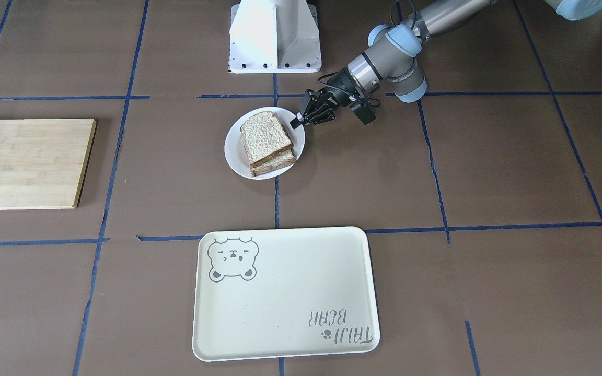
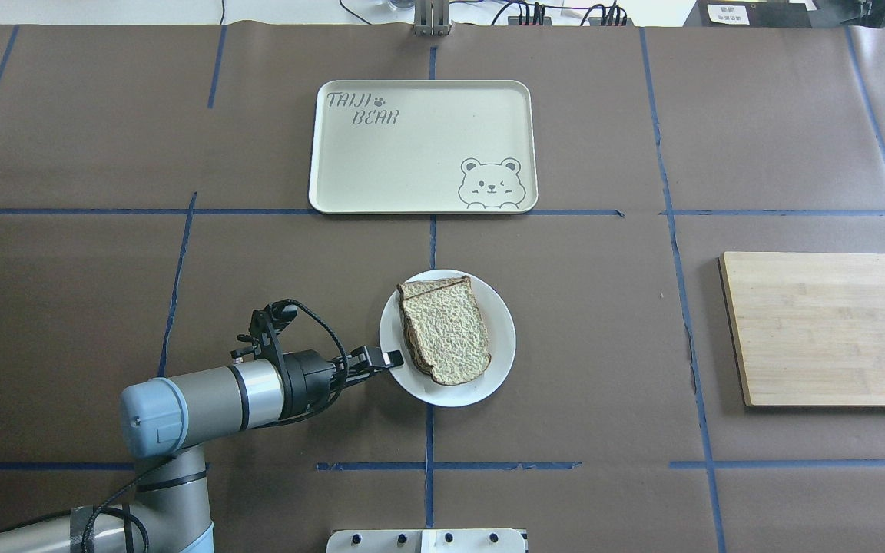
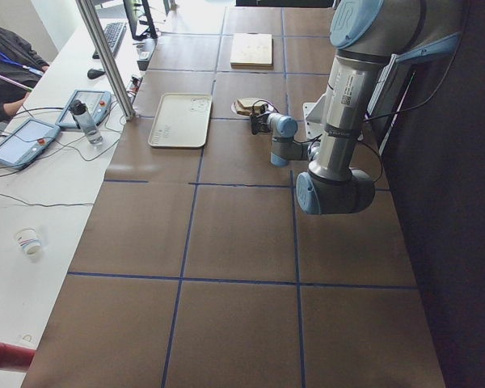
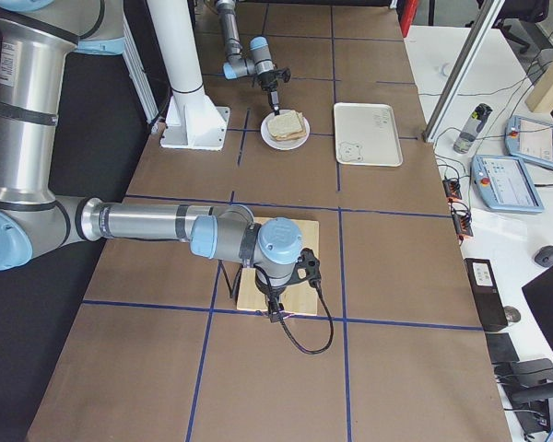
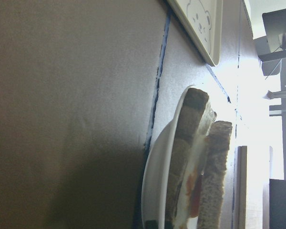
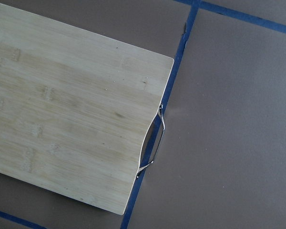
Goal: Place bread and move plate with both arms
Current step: 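Slide the plate with the left gripper onto the bear tray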
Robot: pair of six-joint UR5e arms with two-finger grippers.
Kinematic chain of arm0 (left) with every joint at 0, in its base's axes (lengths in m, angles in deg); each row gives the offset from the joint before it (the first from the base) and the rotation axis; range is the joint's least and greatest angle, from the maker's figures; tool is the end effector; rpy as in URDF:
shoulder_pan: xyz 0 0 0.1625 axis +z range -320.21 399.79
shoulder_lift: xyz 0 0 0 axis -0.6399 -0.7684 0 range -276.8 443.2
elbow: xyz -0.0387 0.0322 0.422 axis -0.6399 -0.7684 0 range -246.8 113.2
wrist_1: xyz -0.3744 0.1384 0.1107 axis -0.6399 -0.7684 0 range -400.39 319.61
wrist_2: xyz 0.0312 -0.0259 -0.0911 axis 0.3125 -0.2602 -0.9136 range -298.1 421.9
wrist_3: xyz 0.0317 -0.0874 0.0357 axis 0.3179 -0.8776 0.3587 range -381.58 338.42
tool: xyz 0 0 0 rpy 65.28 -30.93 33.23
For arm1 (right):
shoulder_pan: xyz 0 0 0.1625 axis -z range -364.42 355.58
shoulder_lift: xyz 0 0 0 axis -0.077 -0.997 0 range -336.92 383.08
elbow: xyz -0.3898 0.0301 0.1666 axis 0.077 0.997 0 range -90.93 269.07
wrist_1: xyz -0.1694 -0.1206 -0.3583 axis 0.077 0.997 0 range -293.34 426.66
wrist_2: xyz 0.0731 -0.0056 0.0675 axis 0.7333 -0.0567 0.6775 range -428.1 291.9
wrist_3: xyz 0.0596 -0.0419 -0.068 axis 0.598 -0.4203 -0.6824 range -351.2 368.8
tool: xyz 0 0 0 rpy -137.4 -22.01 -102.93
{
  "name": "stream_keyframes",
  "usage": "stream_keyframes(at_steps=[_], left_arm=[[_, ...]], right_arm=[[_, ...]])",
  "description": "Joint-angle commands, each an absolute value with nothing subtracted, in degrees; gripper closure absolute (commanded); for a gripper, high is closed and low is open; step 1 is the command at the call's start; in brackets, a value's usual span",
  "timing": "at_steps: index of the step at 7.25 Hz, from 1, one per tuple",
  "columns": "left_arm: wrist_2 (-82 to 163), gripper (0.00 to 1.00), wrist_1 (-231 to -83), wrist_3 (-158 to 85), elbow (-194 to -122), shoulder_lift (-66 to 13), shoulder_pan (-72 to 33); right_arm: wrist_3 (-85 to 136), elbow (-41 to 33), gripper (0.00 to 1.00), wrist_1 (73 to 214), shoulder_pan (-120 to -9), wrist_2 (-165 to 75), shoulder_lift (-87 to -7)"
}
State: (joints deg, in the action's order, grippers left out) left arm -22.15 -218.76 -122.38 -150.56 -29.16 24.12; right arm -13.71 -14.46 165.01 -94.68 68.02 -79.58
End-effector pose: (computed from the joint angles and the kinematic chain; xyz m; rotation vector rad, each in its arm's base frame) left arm 0.5480 -0.3027 0.3253 0.1521 1.8363 -0.4196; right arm 0.0632 -0.3886 0.6527 0.0379 -0.8157 -0.3140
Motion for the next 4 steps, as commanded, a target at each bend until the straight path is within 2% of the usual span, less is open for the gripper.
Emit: stream_keyframes(at_steps=[1,3,4], left_arm=[[-16.0,0.93,-222.6,-127.4,-150.6,-29.4,24.1],[-12.3,0.93,-222.3,-133.9,-148.7,-30.5,20.8],[-12.3,0.93,-222.1,-137.2,-144.2,-33.1,17.5]], right_arm=[[-13.6,-14.5,0.00,165.0,-94.7,68.0,-79.6],[-13.6,-14.5,0.00,165.0,-94.7,68.0,-79.5],[-13.6,-14.6,0.00,165.0,-94.7,68.0,-79.5]])
